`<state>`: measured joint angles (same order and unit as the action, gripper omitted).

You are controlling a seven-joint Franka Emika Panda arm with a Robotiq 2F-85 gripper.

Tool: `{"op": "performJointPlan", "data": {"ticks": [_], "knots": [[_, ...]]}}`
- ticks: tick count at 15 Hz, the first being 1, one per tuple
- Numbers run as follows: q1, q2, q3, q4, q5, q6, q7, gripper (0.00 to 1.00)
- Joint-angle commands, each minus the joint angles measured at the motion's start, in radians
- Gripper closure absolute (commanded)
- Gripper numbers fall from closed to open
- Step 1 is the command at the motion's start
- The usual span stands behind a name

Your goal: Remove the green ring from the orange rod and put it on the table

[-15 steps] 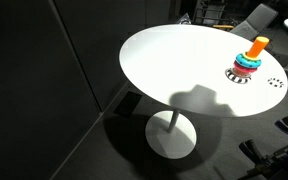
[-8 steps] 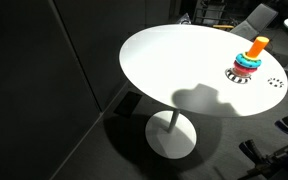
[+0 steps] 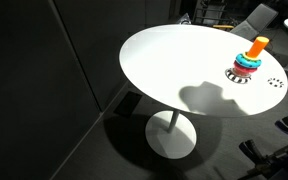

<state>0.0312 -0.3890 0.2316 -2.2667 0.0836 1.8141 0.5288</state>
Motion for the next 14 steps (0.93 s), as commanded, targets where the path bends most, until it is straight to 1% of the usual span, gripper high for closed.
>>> {"op": "performJointPlan", "data": {"ticks": [1, 5, 7, 11, 14], "knots": [[-0.005, -0.008, -0.008, -0.052, -0.041, 0.08, 0.016, 0.0], [-0.018, -0.004, -0.016, -0.12, -0.078, 0.183, 0.028, 0.0], [-0.027, 0.002, -0.029, -0.153, -0.078, 0.238, 0.027, 0.0], [-0.048, 0.029, -0.073, -0.193, -0.052, 0.311, 0.006, 0.0], [-0.067, 0.061, -0.107, -0.212, -0.057, 0.353, 0.0, 0.0]]}}
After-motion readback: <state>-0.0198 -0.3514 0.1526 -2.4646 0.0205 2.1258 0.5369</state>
